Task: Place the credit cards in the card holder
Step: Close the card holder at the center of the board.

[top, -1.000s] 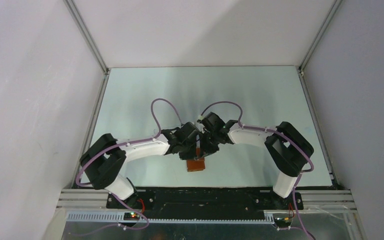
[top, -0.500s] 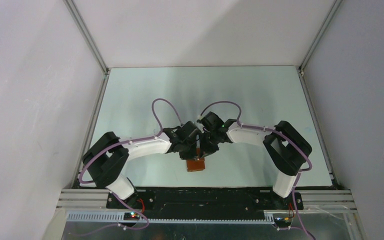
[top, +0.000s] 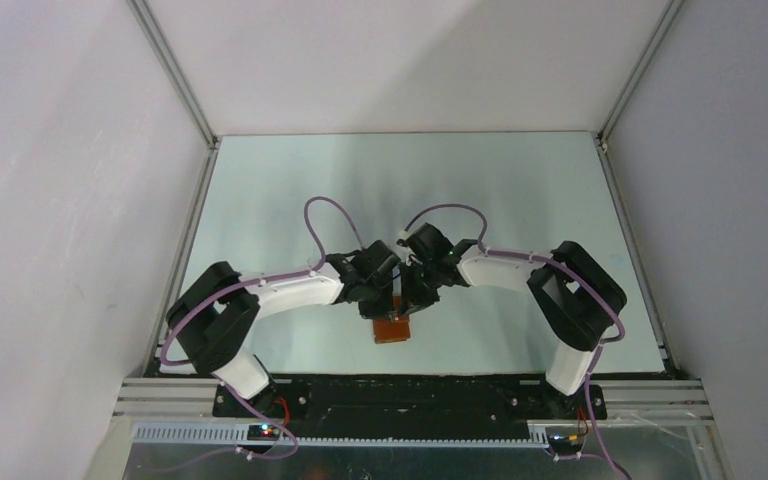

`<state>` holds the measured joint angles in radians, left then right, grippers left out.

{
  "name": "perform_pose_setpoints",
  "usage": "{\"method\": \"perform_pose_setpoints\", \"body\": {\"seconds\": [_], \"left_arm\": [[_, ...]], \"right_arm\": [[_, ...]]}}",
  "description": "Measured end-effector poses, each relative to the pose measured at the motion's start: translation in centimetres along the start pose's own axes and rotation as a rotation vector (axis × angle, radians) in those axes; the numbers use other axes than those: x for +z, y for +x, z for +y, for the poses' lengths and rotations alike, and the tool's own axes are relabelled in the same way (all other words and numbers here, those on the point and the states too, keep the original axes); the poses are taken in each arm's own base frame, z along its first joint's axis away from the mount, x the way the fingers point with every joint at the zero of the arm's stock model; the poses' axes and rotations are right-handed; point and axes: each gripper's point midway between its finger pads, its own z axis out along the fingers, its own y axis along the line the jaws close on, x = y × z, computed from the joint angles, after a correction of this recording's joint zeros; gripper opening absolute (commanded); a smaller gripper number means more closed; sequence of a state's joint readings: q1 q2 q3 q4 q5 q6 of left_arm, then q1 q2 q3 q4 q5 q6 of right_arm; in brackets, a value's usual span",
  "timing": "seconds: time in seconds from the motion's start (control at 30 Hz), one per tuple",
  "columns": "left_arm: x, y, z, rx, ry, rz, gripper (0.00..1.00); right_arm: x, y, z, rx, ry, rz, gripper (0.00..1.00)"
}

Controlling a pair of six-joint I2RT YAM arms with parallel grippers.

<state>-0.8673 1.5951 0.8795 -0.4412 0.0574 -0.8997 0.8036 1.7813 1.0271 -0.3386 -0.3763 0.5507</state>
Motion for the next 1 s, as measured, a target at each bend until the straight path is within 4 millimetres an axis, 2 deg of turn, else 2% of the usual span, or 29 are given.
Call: {"method": "perform_pose_setpoints", "body": {"seconds": [0.27, 0.47, 0.73, 0.77, 0.83, 1.0], "left_arm": [[0.0, -0.4, -0.5, 0.004, 0.023, -0.021, 0.0], [-0.1, -0.9, -1.2, 0.015, 0.052, -0.043, 0.0], [-1.1, -1.5, -1.8, 0.02, 0.079, -0.08, 0.0], [-1.2, -1.6, -1.8, 0.02, 0.08, -0.086, 0.06], [-1.2, -1.8, -1.9, 0.02, 0.082, -0.093, 0.01], [-1.1, -1.8, -1.8, 0.027, 0.077, -0.094, 0.0]], "right_arm": [[-1.2, 0.4, 0.6, 0.004, -0.073, -0.016, 0.0], [-2.9, -0.6, 1.8, -0.011, -0.123, -0.064, 0.0], [-3.0, -0.8, 1.3, -0.013, -0.105, -0.072, 0.0], [-2.9, -0.9, 1.2, -0.012, -0.098, -0.075, 0.0], [-2.9, -1.0, 1.0, -0.011, -0.088, -0.08, 0.0], [-2.4, -0.9, 0.3, -0.002, -0.062, -0.076, 0.0]]}}
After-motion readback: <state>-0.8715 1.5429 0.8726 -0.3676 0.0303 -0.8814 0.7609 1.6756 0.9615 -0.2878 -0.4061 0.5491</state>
